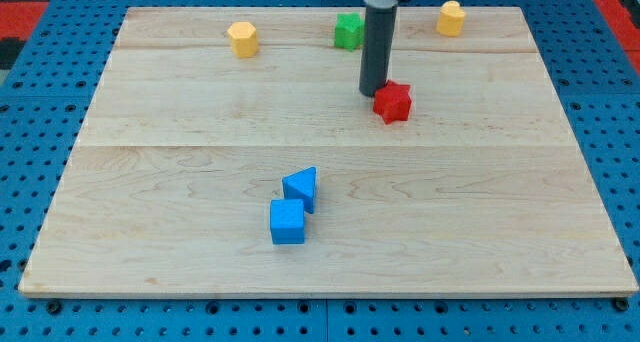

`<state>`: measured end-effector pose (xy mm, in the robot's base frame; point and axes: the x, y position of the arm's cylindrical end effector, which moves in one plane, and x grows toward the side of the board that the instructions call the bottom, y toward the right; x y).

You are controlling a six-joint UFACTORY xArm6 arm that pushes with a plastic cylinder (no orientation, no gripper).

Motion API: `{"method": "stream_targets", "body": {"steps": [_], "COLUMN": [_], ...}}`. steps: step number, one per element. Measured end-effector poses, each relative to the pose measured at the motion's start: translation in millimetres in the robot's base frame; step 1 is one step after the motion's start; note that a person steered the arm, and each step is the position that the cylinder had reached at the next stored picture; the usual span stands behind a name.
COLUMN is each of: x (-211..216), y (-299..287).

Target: Drag the blue cube into the yellow hexagon

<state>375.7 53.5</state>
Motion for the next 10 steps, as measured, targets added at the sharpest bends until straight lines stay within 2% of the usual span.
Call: {"method": "stream_targets", "body": {"steps": [1,2,4,5,6,7,8,9,10], "x": [75.4,152.6,163.7,201.3,208.6,149.0,115.8,175.9,193.4], "y": [11.7,-26.4,-145.1,-132.0,-194.0,-252.8,-270.2,-293.6,-269.6]}}
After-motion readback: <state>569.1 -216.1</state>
